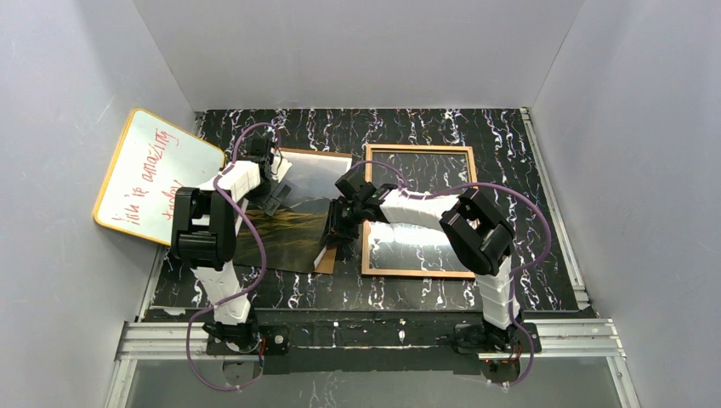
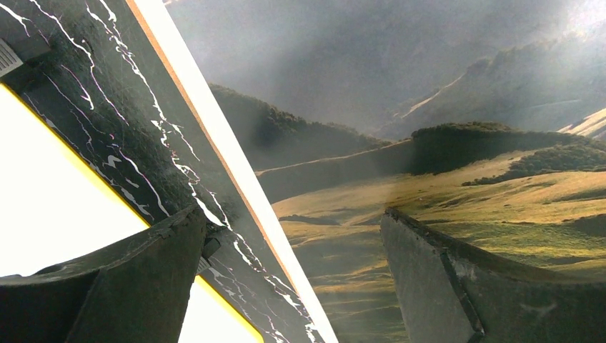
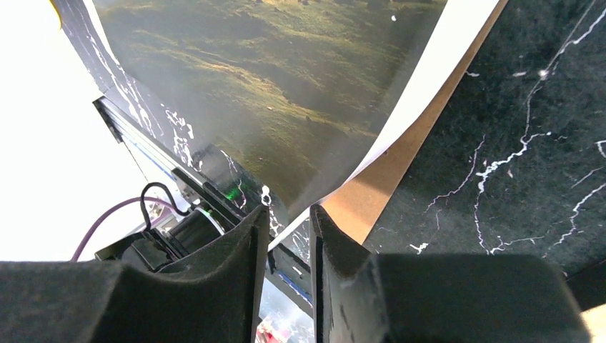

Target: Put the photo into the frame

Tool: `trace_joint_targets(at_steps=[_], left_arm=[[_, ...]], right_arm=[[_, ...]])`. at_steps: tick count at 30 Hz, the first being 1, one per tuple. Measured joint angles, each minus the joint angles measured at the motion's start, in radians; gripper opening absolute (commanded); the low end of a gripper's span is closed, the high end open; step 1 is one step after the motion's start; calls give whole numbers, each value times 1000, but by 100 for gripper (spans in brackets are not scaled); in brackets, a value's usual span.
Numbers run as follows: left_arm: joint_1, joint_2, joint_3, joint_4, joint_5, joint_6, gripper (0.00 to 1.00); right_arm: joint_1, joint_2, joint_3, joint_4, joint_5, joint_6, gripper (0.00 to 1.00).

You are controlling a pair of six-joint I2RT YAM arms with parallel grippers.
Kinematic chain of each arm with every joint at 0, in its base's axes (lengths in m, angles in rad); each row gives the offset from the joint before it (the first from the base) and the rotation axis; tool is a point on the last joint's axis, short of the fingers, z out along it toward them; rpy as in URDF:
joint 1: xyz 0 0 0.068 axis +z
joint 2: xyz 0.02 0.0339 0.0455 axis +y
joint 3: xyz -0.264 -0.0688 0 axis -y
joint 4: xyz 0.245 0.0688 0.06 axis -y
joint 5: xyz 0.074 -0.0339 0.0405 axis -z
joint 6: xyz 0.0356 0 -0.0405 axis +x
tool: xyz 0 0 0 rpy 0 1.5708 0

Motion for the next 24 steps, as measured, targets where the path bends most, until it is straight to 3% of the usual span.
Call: trace_joint_targets(at_steps=[14, 24], left_arm=[[0, -1, 2, -2, 1, -1, 92], [-2, -1, 3, -2, 13, -3, 91]], right_arm=[[0, -14, -80, 18, -11, 43, 35], [0, -43, -182, 76, 0, 111, 26]])
